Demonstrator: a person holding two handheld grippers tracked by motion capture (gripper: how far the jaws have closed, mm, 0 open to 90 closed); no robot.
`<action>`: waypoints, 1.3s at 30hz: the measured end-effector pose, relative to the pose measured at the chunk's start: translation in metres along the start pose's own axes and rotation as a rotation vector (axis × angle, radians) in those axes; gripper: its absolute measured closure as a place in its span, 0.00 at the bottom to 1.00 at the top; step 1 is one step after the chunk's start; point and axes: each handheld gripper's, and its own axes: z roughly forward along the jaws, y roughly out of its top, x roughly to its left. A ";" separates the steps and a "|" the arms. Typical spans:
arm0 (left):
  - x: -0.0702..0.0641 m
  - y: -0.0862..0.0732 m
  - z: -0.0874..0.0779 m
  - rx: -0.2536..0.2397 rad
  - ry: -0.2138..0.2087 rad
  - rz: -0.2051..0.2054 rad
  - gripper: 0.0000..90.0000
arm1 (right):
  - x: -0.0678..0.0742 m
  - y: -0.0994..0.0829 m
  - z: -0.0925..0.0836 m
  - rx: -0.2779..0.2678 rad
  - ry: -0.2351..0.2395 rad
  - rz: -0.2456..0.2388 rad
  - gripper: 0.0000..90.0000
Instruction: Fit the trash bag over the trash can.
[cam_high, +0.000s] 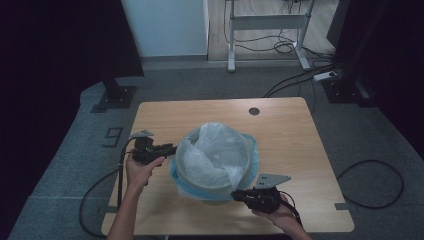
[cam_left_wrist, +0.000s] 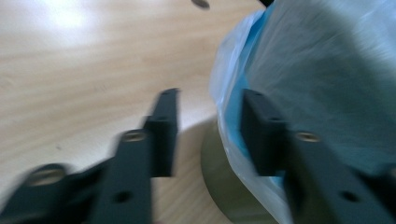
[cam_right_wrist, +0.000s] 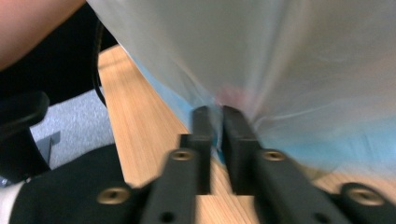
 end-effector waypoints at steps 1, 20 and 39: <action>0.000 0.000 -0.003 -0.009 0.004 0.007 0.54 | 0.002 0.001 -0.002 -0.010 -0.003 -0.003 0.85; -0.013 0.000 -0.047 -0.114 -0.038 0.153 0.28 | -0.004 -0.001 -0.051 -0.169 -0.096 0.092 0.36; -0.069 0.026 -0.052 0.006 -0.158 0.427 0.35 | -0.043 -0.053 -0.085 -0.158 -0.182 0.206 0.32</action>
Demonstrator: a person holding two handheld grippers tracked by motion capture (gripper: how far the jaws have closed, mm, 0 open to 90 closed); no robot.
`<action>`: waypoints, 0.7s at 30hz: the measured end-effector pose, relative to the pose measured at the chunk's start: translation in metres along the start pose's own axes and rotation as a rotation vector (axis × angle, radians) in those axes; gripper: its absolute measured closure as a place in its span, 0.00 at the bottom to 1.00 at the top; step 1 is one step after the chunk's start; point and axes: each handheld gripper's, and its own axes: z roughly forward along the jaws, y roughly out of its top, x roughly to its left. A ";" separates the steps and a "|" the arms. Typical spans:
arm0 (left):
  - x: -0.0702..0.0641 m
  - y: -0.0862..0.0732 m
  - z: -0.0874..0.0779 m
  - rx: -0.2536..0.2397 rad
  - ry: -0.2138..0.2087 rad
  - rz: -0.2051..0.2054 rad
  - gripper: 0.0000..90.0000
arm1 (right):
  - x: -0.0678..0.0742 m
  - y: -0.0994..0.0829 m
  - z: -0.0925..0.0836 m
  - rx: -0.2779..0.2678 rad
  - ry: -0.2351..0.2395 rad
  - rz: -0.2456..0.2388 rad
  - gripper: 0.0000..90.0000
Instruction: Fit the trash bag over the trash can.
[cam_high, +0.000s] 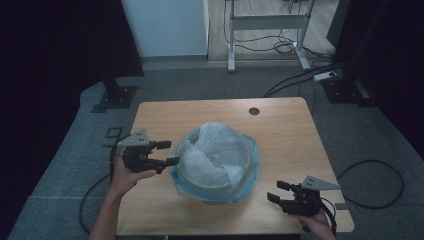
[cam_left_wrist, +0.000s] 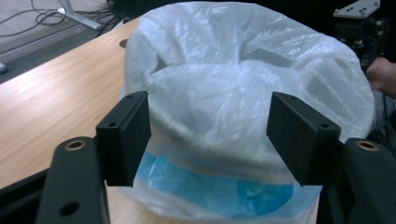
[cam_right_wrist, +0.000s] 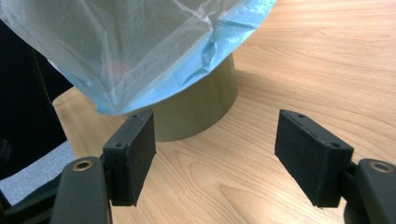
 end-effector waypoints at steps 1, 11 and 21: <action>-0.001 0.003 0.000 0.002 -0.005 0.008 0.36 | -0.001 -0.001 -0.002 -0.005 0.003 0.004 0.32; -0.009 0.032 0.025 0.078 -0.084 0.064 0.55 | -0.007 -0.004 -0.007 -0.014 -0.005 0.020 0.33; -0.015 0.042 0.053 0.274 -0.117 0.144 0.72 | -0.009 -0.009 -0.007 0.005 -0.007 0.025 0.33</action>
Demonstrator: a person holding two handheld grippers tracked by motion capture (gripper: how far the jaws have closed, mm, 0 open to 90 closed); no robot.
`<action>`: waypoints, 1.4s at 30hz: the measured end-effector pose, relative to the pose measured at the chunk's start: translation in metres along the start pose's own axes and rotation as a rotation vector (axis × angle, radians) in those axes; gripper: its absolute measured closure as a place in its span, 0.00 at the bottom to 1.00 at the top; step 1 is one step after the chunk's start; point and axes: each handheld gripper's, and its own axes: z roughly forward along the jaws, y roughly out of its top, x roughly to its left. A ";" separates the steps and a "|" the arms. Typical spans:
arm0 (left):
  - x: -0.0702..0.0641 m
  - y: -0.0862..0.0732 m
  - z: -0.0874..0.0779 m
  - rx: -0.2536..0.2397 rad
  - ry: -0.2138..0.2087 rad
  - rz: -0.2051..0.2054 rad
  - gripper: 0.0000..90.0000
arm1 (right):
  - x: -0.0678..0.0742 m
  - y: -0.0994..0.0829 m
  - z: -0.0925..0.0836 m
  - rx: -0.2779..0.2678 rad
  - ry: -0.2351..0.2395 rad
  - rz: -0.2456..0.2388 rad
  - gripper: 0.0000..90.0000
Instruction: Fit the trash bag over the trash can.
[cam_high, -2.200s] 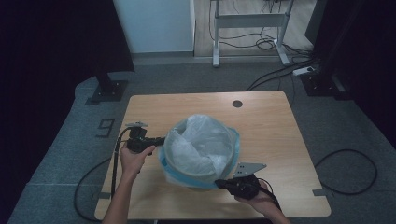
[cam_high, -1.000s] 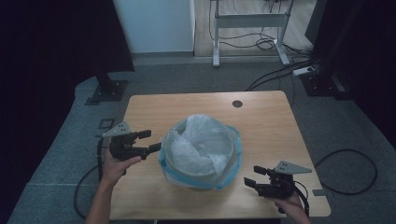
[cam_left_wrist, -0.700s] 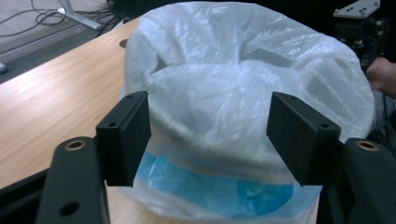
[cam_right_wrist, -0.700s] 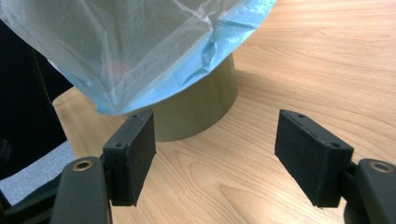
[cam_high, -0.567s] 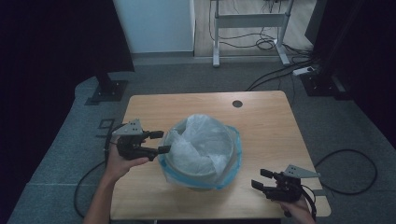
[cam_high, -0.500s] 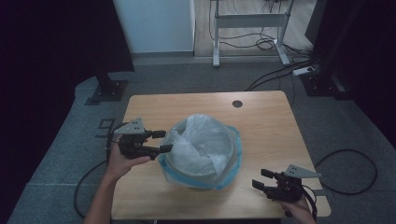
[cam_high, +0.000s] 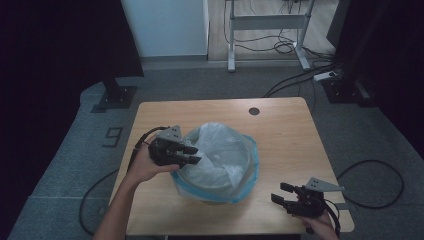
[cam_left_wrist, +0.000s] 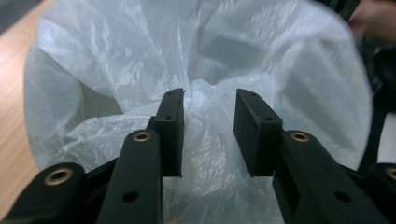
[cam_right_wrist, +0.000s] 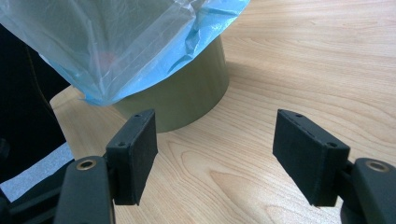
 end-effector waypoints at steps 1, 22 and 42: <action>0.000 0.001 0.002 0.021 -0.006 0.004 0.72 | 0.000 0.000 0.000 0.001 0.000 0.000 0.33; 0.010 0.005 0.008 0.067 -0.060 0.002 0.64 | 0.001 -0.003 0.003 0.020 0.003 -0.001 0.33; 0.044 0.067 0.041 0.056 -0.135 -0.015 0.71 | 0.000 -0.003 0.002 0.018 0.007 0.003 0.34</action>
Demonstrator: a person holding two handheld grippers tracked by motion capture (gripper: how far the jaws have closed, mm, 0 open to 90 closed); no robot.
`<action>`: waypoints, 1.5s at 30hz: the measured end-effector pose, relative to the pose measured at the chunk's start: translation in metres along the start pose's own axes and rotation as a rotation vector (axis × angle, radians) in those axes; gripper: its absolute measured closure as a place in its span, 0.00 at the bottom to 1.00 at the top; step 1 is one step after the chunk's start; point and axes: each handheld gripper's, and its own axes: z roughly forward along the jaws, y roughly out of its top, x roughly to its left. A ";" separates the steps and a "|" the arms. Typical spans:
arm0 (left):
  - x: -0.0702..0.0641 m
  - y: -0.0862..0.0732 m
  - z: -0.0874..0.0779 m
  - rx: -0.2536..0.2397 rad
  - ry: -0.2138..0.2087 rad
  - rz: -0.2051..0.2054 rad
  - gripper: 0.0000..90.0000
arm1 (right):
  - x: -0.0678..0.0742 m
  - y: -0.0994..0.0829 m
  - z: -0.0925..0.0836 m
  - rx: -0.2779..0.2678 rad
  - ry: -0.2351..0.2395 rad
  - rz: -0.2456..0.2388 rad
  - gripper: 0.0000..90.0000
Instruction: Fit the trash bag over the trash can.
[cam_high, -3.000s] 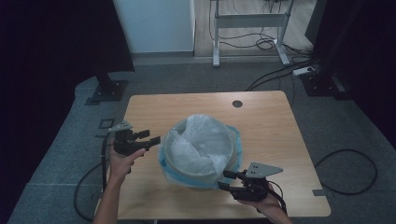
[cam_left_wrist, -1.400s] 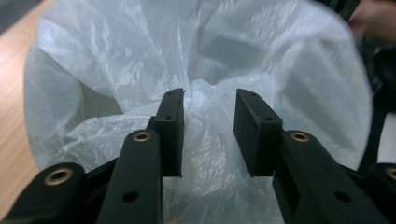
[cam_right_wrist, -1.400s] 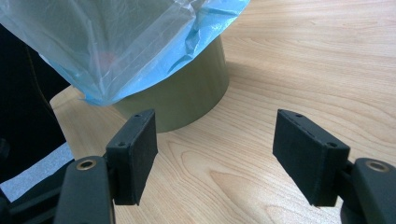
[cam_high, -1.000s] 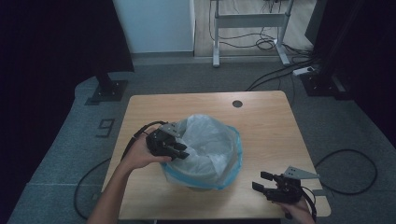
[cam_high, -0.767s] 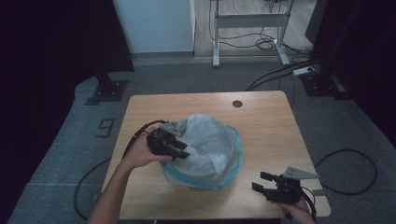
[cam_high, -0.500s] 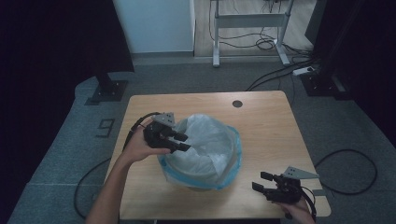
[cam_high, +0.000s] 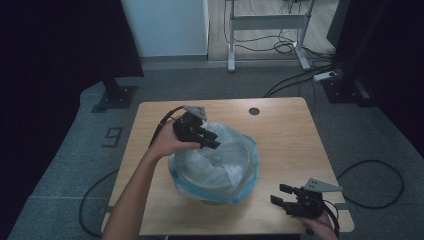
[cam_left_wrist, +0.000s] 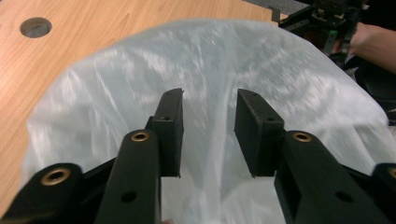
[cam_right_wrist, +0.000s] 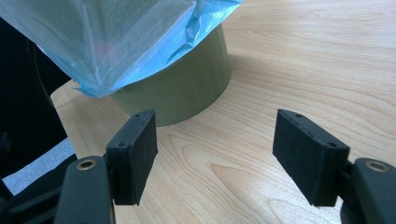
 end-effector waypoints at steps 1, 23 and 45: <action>0.002 0.004 0.003 0.012 0.001 -0.001 0.72 | 0.000 0.000 0.000 0.001 0.000 0.000 0.34; 0.003 0.041 0.063 0.201 0.005 0.029 0.75 | 0.000 -0.002 0.000 0.010 0.000 0.001 0.34; 0.033 0.009 0.033 0.146 0.084 -0.081 0.63 | 0.000 -0.004 0.000 0.013 -0.005 0.002 0.34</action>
